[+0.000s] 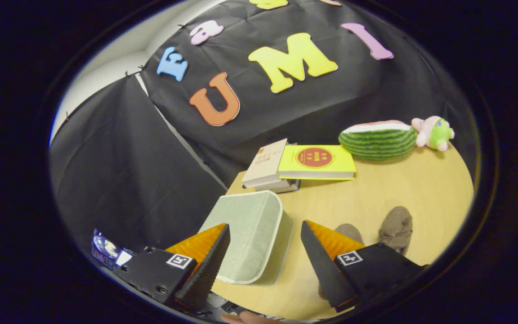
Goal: Open the storage box then place both shoes into the box .Put the left shoe in first, then the right shoe, with the right side of both shoes facing outward in a uniform manner.
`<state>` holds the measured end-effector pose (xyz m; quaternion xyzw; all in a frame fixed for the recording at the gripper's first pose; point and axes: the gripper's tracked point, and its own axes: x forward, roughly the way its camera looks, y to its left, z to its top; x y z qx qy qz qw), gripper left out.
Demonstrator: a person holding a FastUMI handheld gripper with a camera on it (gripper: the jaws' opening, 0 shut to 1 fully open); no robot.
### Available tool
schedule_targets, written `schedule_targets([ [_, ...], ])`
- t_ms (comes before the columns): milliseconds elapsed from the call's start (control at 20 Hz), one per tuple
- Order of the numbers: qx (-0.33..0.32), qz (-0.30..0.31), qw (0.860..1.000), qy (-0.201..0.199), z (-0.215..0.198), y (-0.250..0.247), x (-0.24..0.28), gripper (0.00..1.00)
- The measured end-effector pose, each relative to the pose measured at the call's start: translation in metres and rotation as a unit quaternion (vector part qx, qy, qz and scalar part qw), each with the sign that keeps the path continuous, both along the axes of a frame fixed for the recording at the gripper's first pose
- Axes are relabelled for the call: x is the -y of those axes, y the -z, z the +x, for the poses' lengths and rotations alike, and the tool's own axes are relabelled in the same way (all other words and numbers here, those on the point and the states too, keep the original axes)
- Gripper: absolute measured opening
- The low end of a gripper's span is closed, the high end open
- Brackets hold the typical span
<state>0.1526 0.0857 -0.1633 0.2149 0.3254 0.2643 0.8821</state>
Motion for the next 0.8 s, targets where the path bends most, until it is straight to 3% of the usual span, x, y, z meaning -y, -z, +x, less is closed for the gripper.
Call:
schedule_targets([
  [250,-0.075,0.08,0.993,-0.048,0.02,0.034,-0.028,1.0],
  [500,-0.153,0.163,0.971,-0.084,0.036,0.068,-0.05,1.0],
  [800,-0.21,0.217,0.944,-0.131,0.039,0.093,-0.075,0.99],
])
